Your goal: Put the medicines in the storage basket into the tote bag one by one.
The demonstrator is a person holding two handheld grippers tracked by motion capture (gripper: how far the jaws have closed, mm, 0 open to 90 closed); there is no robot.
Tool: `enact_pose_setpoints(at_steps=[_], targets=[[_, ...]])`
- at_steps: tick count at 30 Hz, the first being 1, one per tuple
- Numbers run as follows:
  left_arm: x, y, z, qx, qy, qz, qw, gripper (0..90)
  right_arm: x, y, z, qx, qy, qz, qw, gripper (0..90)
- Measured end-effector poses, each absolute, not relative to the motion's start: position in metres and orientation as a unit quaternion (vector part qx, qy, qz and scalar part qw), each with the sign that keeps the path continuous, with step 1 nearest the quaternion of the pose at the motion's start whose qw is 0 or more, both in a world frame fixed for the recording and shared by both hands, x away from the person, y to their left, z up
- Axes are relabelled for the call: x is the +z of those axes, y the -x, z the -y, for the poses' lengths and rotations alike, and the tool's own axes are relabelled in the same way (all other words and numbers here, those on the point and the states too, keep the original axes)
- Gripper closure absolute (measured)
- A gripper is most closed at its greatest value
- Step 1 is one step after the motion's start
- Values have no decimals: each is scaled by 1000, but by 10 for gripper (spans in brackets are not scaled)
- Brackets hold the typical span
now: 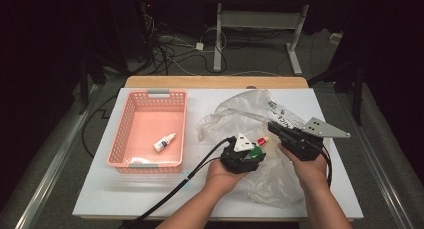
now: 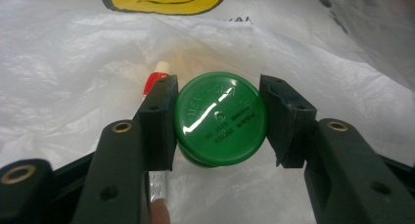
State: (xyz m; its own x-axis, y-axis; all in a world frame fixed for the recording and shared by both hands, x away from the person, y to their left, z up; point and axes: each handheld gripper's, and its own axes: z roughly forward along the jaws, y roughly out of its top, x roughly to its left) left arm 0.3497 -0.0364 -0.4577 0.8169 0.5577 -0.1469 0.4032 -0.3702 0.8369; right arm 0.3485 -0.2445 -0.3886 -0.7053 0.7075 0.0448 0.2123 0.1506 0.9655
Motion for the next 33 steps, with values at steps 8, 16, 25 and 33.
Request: enact_pose_setpoints(at_steps=[8,16,25,33], targets=[[-465,-359,55,82,-822,-288,485,499,-389,-349,243,572,-315,-726,217,900],[-475,-361,60,80,-826,-287,478,497,-391,-349,246,572,-318,-726,214,900],[-472,-362,57,65,-824,-292,481,452,-392,-348,246,571,-320,-726,213,900],[-466,-352,46,60,-823,-287,486,354,-392,-347,246,569,-317,-728,214,900]])
